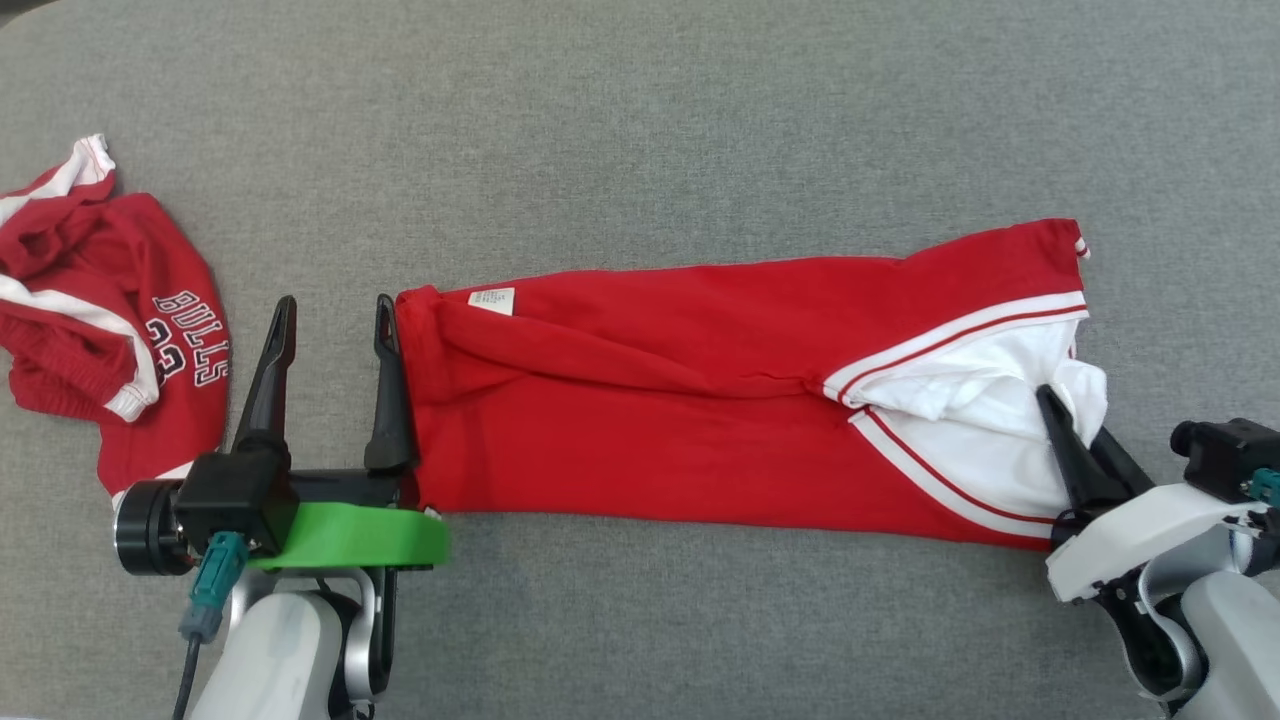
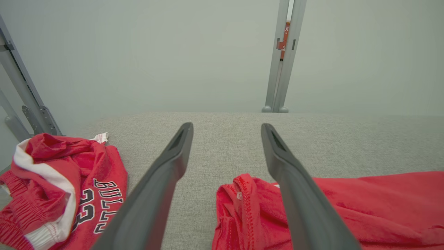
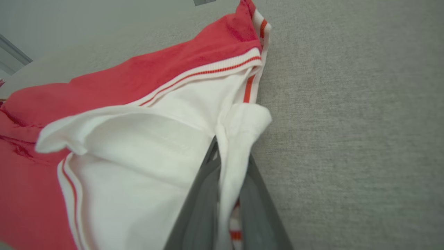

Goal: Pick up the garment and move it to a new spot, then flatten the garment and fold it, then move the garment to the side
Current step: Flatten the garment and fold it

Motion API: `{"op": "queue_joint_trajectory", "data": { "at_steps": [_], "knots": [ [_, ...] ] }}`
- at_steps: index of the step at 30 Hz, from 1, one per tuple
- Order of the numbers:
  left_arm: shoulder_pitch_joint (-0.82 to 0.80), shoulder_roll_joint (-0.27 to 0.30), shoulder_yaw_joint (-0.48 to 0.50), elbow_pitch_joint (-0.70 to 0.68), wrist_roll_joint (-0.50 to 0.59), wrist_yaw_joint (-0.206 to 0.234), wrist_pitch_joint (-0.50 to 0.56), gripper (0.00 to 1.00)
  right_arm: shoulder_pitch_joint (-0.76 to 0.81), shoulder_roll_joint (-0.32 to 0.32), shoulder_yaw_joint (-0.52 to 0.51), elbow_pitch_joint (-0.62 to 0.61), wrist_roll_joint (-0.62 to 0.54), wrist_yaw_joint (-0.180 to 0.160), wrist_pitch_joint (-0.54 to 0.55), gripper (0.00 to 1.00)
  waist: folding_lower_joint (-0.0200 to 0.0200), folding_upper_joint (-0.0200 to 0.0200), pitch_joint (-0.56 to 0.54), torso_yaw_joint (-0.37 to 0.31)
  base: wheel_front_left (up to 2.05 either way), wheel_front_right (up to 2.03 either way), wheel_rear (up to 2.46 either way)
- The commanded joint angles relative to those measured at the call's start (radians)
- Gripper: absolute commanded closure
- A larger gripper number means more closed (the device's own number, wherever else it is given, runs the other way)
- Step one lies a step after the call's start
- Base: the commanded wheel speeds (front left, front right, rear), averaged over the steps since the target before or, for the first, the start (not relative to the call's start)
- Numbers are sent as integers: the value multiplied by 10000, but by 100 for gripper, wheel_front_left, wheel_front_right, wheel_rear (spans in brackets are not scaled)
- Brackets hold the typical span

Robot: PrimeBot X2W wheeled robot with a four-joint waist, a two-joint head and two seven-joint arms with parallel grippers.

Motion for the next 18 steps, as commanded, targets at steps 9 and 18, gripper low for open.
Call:
{"op": "queue_joint_trajectory", "data": {
  "at_steps": [9, 18],
  "knots": [
    [579, -151, 129, 296, 117, -298, -31, 0, 731, -1284, -946, 476, 535, -18, -170, 100, 0, 0, -874, -507, 0, 0, 0],
    [735, -121, 212, 333, 106, -362, -31, 0, -104, -1755, -74, -1783, -54, -15, 1358, 100, 0, 0, -1236, -808, 0, 0, 0]
  ]
}}
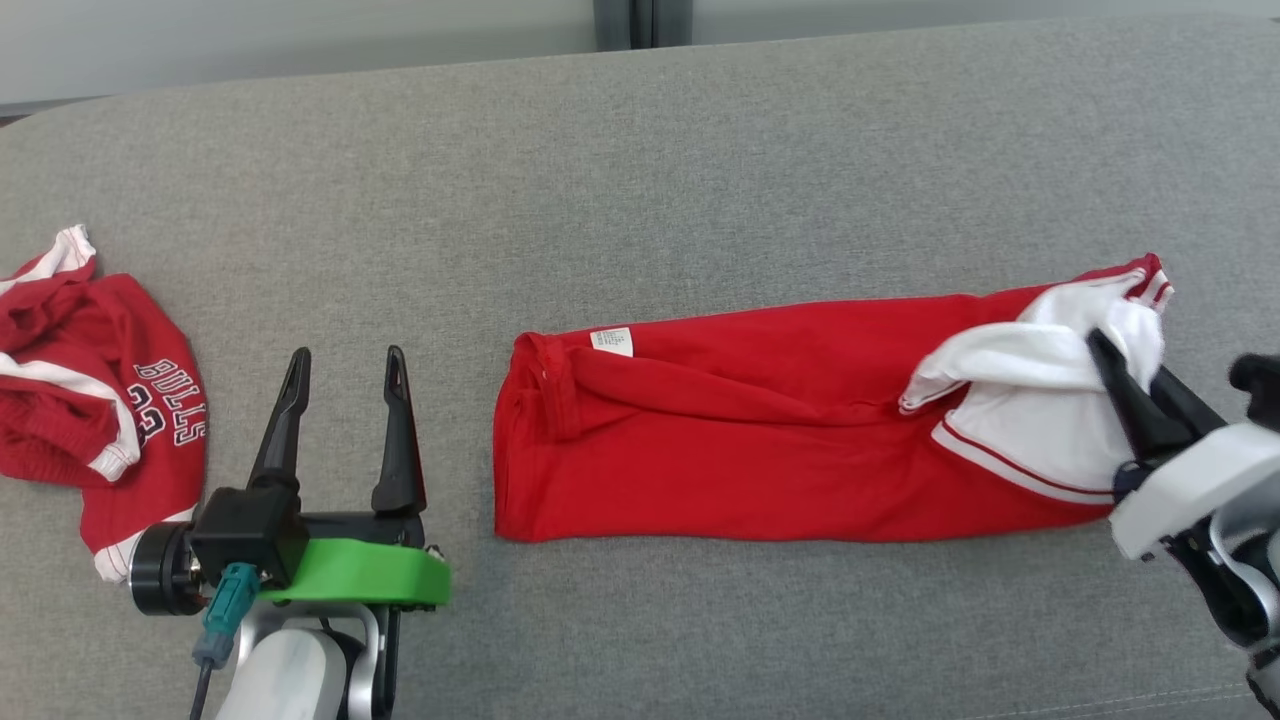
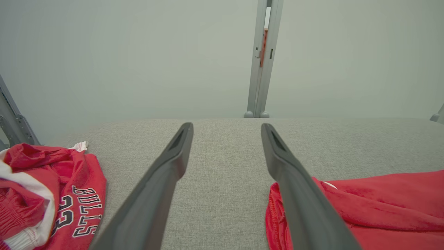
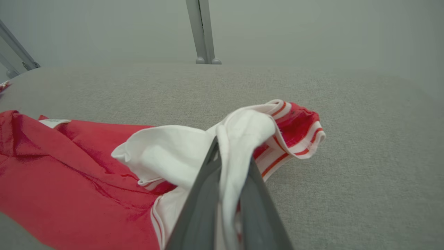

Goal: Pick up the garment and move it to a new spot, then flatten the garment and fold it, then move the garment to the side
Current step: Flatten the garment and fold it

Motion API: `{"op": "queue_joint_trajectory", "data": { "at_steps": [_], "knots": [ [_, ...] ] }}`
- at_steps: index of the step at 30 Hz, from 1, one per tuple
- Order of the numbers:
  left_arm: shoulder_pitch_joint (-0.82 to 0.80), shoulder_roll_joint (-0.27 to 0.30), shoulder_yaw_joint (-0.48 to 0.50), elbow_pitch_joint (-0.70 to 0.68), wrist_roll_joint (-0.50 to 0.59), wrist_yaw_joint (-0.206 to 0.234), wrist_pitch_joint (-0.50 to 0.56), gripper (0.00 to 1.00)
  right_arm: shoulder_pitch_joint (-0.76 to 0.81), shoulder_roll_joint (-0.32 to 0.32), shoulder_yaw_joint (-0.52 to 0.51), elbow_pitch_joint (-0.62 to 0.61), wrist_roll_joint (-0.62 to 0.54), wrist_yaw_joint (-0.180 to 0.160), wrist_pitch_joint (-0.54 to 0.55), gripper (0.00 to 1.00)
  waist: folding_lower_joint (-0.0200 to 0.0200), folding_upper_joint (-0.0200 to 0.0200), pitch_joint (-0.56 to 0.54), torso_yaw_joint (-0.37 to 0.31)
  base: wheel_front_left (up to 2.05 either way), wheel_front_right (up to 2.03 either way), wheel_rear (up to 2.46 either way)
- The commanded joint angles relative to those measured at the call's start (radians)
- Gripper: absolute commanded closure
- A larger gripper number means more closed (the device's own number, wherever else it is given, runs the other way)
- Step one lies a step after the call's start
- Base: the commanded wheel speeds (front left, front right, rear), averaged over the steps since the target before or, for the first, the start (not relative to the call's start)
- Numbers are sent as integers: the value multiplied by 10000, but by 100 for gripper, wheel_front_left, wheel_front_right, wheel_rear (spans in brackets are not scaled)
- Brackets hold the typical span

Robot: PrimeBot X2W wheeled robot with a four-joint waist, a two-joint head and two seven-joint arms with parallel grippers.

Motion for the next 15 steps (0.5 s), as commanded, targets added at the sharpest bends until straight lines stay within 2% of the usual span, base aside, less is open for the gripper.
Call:
{"op": "queue_joint_trajectory", "data": {
  "at_steps": [1, 4, 8, 10, 11, 15],
  "knots": [
    [122, 25, 43, 7, -28, -48, -31, 0, -323, 146, 108, -457, -176, -11, 290, 100, 0, 0, -111, -94, 0, 0, 0],
    [87, 32, 12, 30, -20, -58, -31, 0, -817, 726, 676, -1391, -369, -11, 1175, 100, 0, 0, -150, -81, 0, 0, 0],
    [-123, -40, -127, 108, 22, -120, -31, 0, -1479, 1843, 1643, -1743, -233, -9, 1882, 100, 0, 0, -121, 147, 0, 0, 0],
    [-245, -90, -205, 135, 56, -171, -30, 0, -1741, 2512, 2146, -1522, -180, -9, 2022, 100, 0, 0, -57, 324, 0, 0, 0],
    [-329, -142, -241, 150, 75, -182, -30, 0, -2014, 3160, 2565, -1166, -83, -8, 2018, 100, 0, 0, 41, 495, 0, 0, 0],
    [-526, -309, -341, 233, 115, -259, -30, 0, -2548, 4133, 3362, -55, 42, -6, 1847, 100, 0, 0, 262, 869, 0, 0, 0]
  ]
}}
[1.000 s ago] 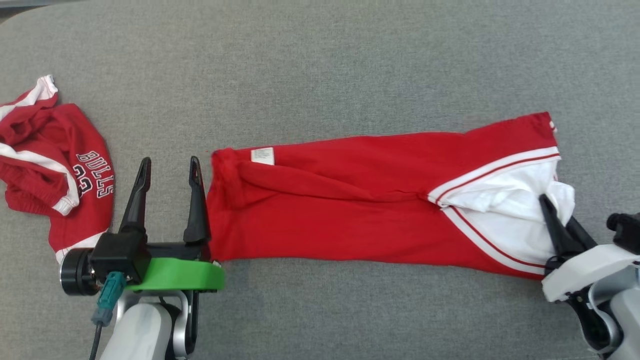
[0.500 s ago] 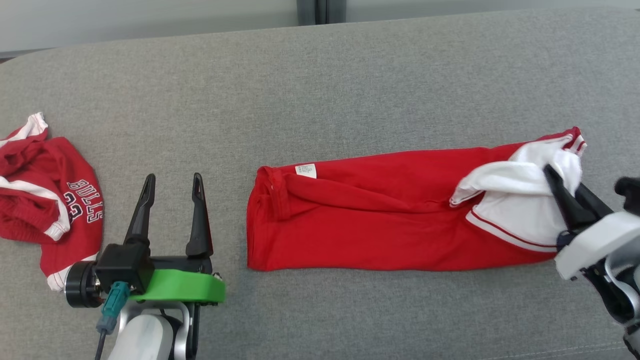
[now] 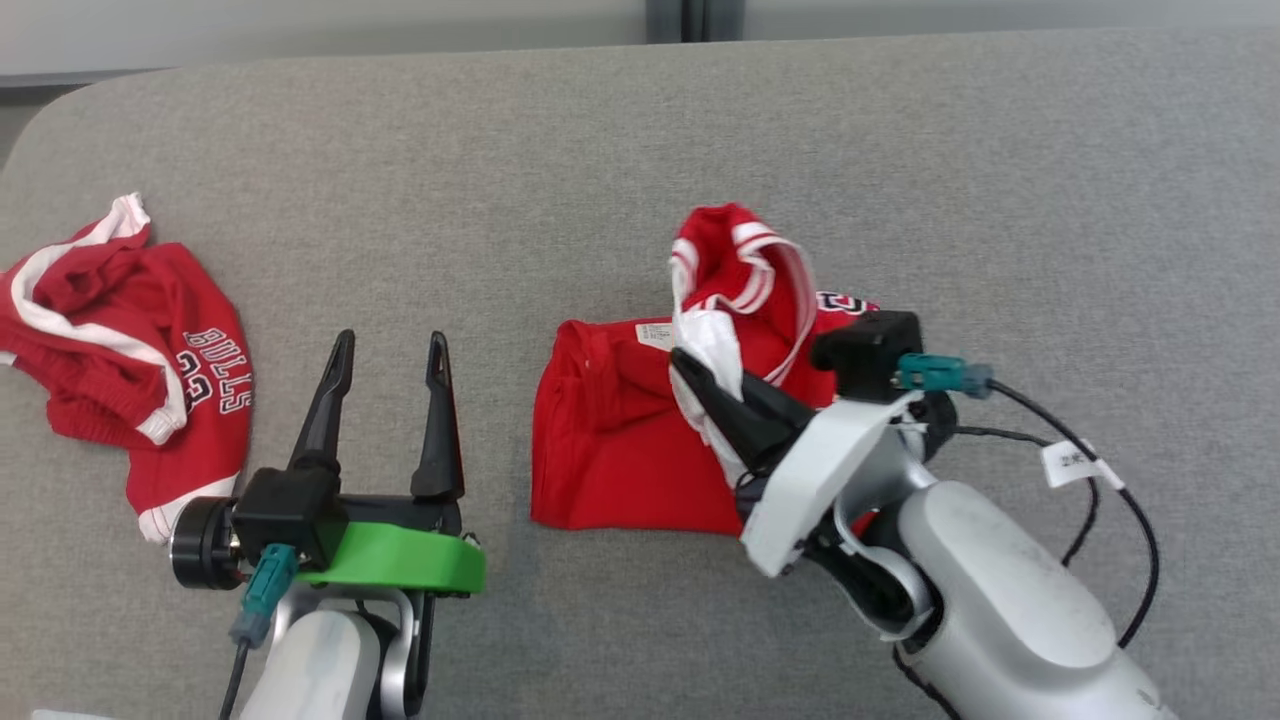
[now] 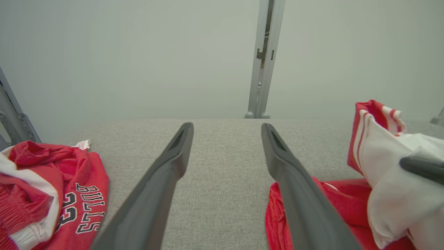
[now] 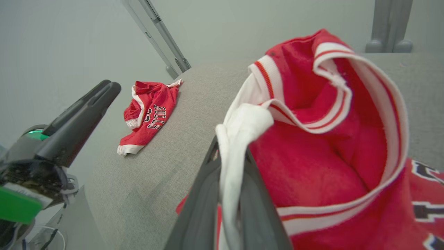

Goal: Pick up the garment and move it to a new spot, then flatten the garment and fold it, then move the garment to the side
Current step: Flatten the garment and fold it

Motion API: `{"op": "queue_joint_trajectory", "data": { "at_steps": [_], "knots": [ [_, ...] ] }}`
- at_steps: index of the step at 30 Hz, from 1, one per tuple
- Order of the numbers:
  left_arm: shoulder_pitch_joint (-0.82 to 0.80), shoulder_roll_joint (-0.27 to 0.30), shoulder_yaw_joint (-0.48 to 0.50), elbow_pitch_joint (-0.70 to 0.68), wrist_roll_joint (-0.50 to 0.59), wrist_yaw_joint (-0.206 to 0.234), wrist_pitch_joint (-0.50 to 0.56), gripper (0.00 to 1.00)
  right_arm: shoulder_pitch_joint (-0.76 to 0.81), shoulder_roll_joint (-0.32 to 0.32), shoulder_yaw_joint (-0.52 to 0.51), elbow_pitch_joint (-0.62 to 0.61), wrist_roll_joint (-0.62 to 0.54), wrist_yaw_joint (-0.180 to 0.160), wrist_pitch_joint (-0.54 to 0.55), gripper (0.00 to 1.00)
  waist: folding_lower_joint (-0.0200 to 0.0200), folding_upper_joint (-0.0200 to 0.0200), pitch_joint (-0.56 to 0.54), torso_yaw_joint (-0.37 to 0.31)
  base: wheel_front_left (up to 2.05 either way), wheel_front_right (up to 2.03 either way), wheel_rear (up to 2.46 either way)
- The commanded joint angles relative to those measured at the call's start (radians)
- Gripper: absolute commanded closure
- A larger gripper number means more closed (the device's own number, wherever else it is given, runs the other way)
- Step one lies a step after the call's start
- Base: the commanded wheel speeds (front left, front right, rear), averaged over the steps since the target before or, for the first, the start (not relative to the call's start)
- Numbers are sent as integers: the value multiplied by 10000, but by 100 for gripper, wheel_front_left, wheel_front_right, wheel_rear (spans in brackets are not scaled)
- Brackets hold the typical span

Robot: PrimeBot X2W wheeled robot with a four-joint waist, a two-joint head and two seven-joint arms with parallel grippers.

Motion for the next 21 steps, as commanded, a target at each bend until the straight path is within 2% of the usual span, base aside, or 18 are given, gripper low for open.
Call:
{"op": "queue_joint_trajectory", "data": {
  "at_steps": [1, 5, 7, 8, 11, 16, 18, 21],
  "knots": [
    [-199, -78, -19, 31, 43, -63, -28, 0, -264, 160, 220, 337, 87, 1, -142, 100, 0, 0, 263, 355, 0, 0, 0],
    [-342, -222, -98, 141, 112, -149, -28, 0, -707, 484, 923, 1359, 296, 1, -599, 100, 0, 0, 479, 646, 0, 0, 0],
    [-383, -291, -90, 193, 144, -162, -28, 0, -855, 585, 1214, 1750, 378, 1, -890, 28, 0, 0, 573, 720, 0, 0, 0],
    [-400, -314, -74, 216, 156, -181, -28, 0, -979, 591, 1288, 1892, 360, 1, -1168, 0, 0, 0, 608, 742, 0, 0, 0],
    [-416, -346, -4, 263, 206, -226, -28, 0, -1199, 583, 1497, 2064, 232, 1, -2024, 0, 0, 0, 665, 756, 0, 0, 0],
    [-300, -324, 172, 279, 319, -193, -28, 0, -1477, 155, 1657, 1478, 32, -1, -3555, 0, 0, 0, 633, 575, 0, 0, 0],
    [-248, -276, 230, 275, 386, -202, -28, 0, -1426, -103, 1358, 1045, -67, -1, -3793, 0, 0, 0, 593, 456, 0, 0, 0],
    [-188, -211, 316, 291, 439, -185, -28, 0, -938, -527, 370, 456, -390, -1, -3910, 0, 0, 0, 504, 274, 0, 0, 0]
  ]
}}
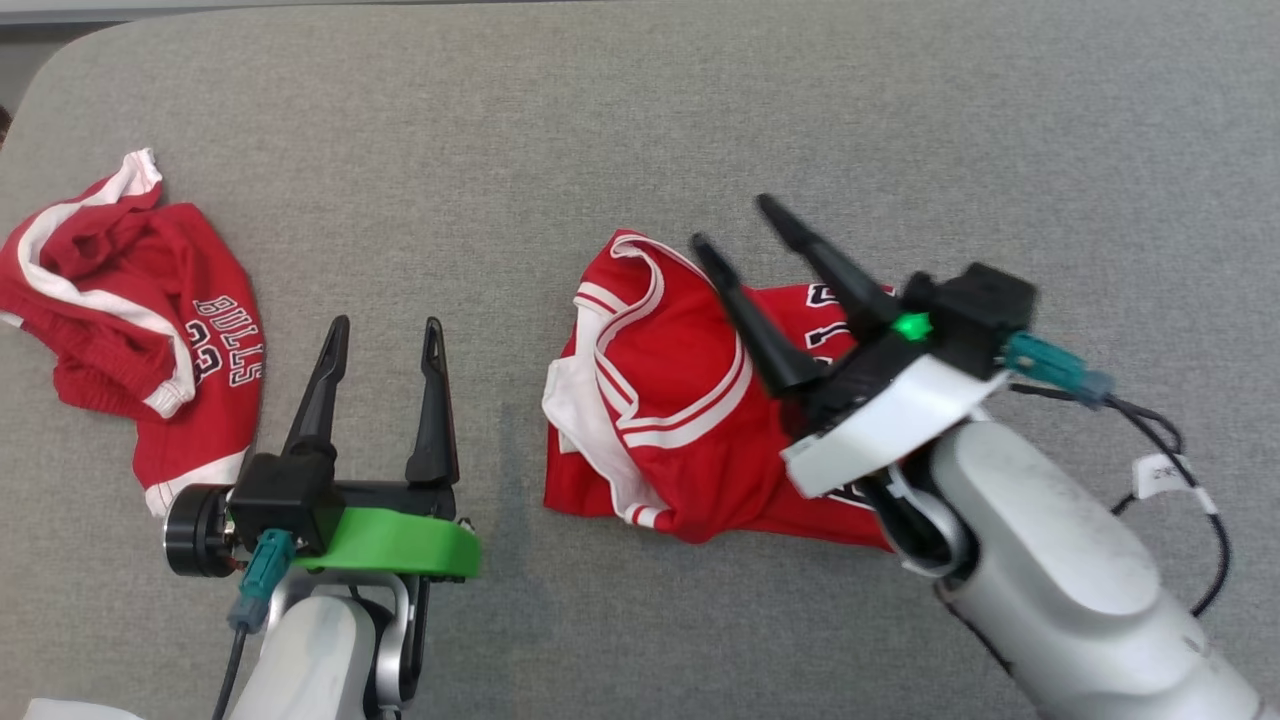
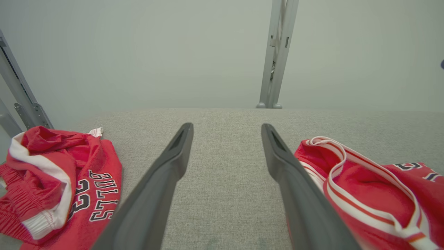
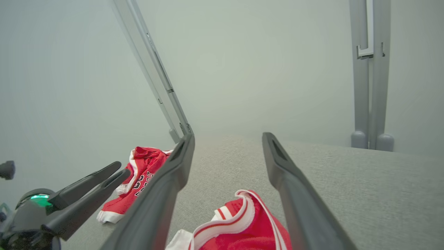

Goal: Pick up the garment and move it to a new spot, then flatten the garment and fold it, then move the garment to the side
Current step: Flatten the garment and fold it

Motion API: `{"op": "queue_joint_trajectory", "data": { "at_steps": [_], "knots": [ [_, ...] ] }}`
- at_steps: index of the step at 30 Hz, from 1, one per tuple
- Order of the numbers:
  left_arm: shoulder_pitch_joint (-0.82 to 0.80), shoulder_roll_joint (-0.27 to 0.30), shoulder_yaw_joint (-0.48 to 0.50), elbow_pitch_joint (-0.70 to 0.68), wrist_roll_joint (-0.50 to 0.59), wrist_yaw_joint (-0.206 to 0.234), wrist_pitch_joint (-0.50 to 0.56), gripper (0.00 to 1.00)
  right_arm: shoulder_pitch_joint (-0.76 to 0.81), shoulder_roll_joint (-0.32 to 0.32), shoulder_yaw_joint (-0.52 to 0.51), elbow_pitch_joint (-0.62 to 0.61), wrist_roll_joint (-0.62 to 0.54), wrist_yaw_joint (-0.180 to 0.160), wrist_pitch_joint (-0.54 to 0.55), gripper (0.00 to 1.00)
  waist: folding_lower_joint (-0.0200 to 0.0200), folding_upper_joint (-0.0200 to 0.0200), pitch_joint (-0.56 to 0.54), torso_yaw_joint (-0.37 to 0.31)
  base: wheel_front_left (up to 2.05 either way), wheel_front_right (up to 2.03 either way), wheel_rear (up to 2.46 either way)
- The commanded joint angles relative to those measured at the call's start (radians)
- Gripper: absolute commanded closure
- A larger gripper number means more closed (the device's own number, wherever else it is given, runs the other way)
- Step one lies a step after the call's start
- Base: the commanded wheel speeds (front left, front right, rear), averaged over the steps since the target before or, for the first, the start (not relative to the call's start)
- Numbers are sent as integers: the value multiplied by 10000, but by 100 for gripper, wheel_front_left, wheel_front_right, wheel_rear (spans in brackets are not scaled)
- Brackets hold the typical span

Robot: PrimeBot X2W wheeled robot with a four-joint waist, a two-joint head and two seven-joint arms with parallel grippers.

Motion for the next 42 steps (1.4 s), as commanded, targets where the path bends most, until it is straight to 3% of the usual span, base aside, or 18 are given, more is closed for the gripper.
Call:
{"op": "queue_joint_trajectory", "data": {
  "at_steps": [1, 8, 14, 21, 33, 34, 35, 36, 42],
  "knots": [
    [101, 78, 68, -3, 132, 43, -30, 0, 489, -267, -585, -226, -230, -4, -71, 0, 0, 0, -123, -204, 0, 0, 0],
    [361, 236, 245, -42, 190, 128, -28, 0, 2842, -872, -3902, -1428, -1286, -2, -77, 0, 0, 0, -424, -672, 0, 0, 0],
    [719, 383, 352, -123, 213, 249, -28, 0, 4718, -781, -5669, -2158, -1874, -2, 119, 0, 0, 0, -675, -989, 0, 0, 0],
    [990, 527, 378, -224, 185, 359, 32, 0, 5617, -493, -6287, -2986, -2170, -2, 614, 0, 0, 0, -792, -1124, 0, 0, 0],
    [814, 593, 259, -311, 158, 387, 95, 0, 5737, -460, -6318, -3410, -2329, -2, 1062, 0, 0, 0, -733, -1034, 0, 0, 0],
    [760, 572, 231, -316, 162, 372, 95, 0, 5698, -476, -6266, -3422, -2316, -2, 1115, 16, 0, 0, -694, -989, 0, 0, 0],
    [715, 564, 214, -324, 171, 369, 93, 0, 5644, -489, -6233, -3400, -2342, -2, 1175, 65, 0, 0, -651, -958, 0, 0, 0],
    [653, 543, 187, -341, 190, 366, 90, 0, 5565, -502, -6101, -3329, -2380, -2, 1283, 100, 0, 0, -589, -916, 0, 0, 0],
    [298, 450, 39, -315, 244, 264, 58, 0, 4549, -314, -3822, -2442, -2101, -2, 1672, 100, 0, 0, -224, -608, 0, 0, 0]
  ]
}}
